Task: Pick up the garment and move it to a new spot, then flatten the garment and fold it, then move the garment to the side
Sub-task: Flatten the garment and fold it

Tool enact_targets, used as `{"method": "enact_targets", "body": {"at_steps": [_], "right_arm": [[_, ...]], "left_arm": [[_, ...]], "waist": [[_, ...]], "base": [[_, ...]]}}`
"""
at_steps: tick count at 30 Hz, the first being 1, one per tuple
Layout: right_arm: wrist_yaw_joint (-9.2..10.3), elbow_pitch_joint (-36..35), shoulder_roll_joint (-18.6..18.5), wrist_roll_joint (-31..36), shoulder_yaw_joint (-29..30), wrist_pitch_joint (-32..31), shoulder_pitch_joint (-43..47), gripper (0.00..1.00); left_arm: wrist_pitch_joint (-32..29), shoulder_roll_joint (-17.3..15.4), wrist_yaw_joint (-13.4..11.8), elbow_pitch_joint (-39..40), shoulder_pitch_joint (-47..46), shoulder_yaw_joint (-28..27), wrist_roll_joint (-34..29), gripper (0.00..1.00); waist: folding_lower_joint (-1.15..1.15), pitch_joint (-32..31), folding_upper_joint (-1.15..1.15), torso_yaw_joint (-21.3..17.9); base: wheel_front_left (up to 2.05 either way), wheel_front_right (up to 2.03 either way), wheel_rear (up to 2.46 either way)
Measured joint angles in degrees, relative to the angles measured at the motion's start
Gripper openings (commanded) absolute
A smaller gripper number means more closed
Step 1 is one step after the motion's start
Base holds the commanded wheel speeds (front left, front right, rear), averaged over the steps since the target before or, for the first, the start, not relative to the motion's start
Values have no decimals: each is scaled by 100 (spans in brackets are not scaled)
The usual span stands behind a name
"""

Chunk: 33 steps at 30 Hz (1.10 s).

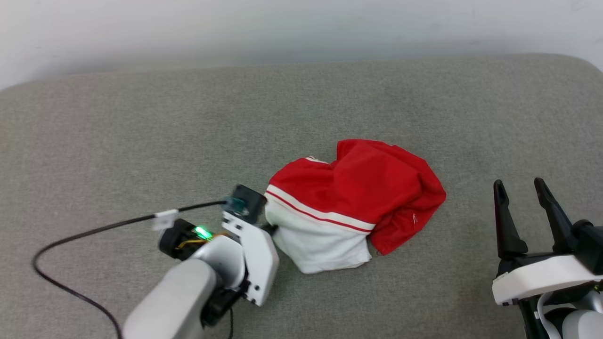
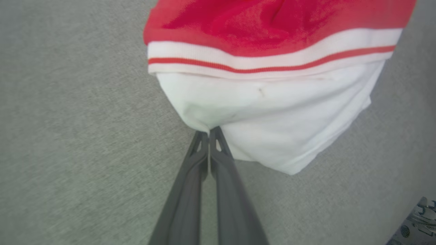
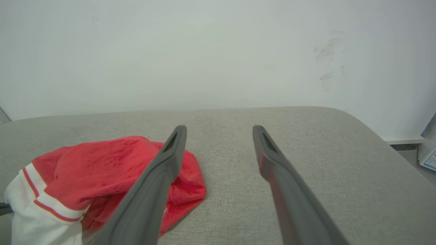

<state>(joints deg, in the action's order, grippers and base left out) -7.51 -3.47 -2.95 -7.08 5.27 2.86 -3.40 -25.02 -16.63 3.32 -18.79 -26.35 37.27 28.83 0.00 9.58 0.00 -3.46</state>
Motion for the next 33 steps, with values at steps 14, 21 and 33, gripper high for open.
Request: {"method": "enact_targets", "body": {"at_steps": [14, 21, 33], "right_arm": [[0, -4, 1, -52, 36, 41, 53, 100], [0, -12, 1, -32, 46, 13, 78, 100], [0, -109, 1, 62, 57, -176, 318, 100]], "left_arm": [[69, -1171, -1506, 1229, 1521, -1655, 645, 0], [578, -955, -1538, 945, 1964, -1841, 910, 100], [2827, -538, -1546, 1316, 1905, -1837, 191, 100]], "waist": [[0, -106, 0, 224], [0, -174, 0, 200], [0, -733, 0, 179]], "base": [[0, 0, 0], [0, 0, 0], [0, 0, 0]]}}
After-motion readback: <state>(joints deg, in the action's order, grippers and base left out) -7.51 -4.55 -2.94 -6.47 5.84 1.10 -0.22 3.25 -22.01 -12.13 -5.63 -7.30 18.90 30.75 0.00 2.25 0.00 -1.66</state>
